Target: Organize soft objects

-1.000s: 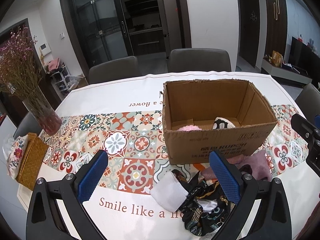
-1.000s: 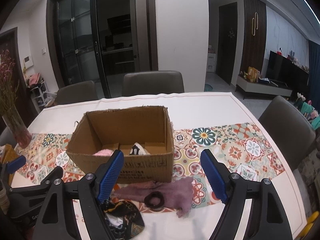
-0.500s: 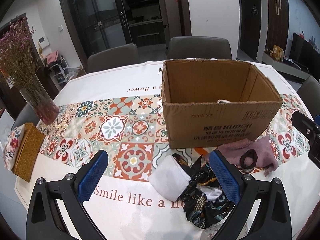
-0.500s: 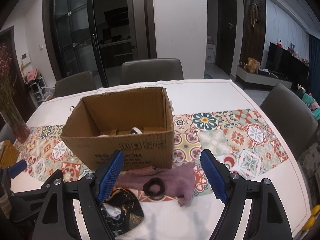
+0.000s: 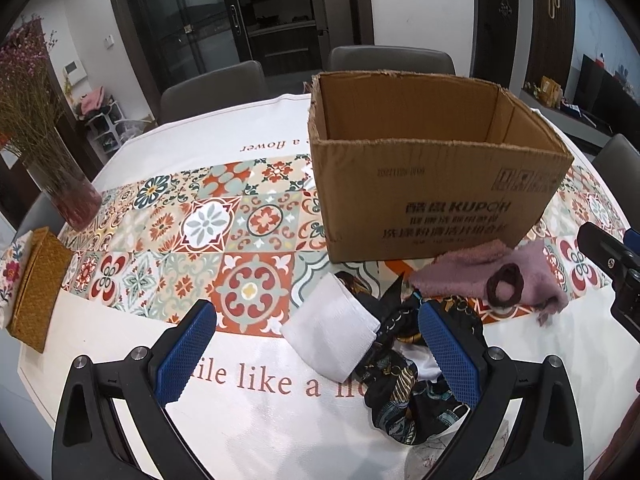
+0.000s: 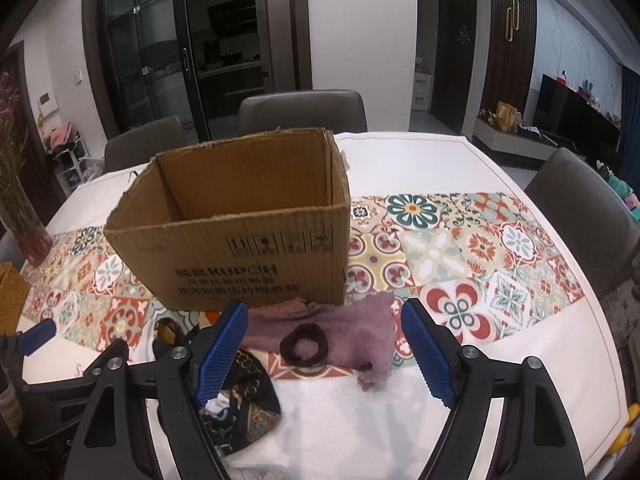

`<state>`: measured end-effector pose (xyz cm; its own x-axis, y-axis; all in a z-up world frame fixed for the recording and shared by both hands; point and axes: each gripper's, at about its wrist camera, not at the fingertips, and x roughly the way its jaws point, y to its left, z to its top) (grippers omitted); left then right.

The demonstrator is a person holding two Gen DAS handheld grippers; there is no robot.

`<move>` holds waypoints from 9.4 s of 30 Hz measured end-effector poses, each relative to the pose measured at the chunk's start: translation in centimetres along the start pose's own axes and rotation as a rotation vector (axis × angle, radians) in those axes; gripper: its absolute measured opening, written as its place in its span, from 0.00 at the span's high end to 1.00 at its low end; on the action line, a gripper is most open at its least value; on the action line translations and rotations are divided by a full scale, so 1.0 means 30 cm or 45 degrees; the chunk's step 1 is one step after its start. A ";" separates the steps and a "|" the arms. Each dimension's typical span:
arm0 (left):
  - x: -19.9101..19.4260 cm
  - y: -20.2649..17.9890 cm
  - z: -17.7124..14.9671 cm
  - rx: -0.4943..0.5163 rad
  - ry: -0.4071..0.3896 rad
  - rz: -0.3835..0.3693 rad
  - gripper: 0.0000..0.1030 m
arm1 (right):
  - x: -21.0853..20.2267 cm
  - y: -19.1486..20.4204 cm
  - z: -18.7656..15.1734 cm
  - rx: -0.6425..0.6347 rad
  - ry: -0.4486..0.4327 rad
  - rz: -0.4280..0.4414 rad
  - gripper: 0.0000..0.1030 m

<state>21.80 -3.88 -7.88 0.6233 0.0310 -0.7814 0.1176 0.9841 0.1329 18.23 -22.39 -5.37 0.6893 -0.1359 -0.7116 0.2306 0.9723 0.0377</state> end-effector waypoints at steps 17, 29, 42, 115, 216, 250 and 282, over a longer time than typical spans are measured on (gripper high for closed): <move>0.085 -0.013 -0.054 0.014 0.062 -0.010 0.01 | 0.078 0.002 -0.063 -0.006 0.068 -0.002 0.23; 0.150 -0.012 -0.078 0.006 0.120 -0.010 0.10 | 0.147 0.005 -0.096 0.006 0.132 0.005 0.23; 0.206 -0.010 -0.090 0.005 0.143 -0.016 0.34 | 0.203 0.027 -0.126 -0.009 0.184 0.006 0.23; 0.096 0.075 -0.120 -0.138 0.084 -0.034 0.96 | 0.166 0.126 -0.135 -0.115 0.133 0.090 0.98; -0.221 0.079 0.000 -0.145 -0.192 -0.088 0.96 | -0.173 0.116 0.017 -0.121 -0.106 0.079 0.91; -0.269 0.059 0.340 -0.094 -0.287 -0.190 0.96 | -0.186 0.144 0.287 -0.129 -0.205 0.133 0.91; -0.028 -0.009 0.571 -0.027 -0.142 -0.304 0.95 | 0.060 0.152 0.454 -0.114 -0.104 0.130 0.91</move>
<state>34.47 -7.16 3.19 0.6614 -0.2208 -0.7168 0.2560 0.9647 -0.0609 29.86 -20.78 3.07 0.7602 -0.0469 -0.6480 0.0968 0.9944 0.0415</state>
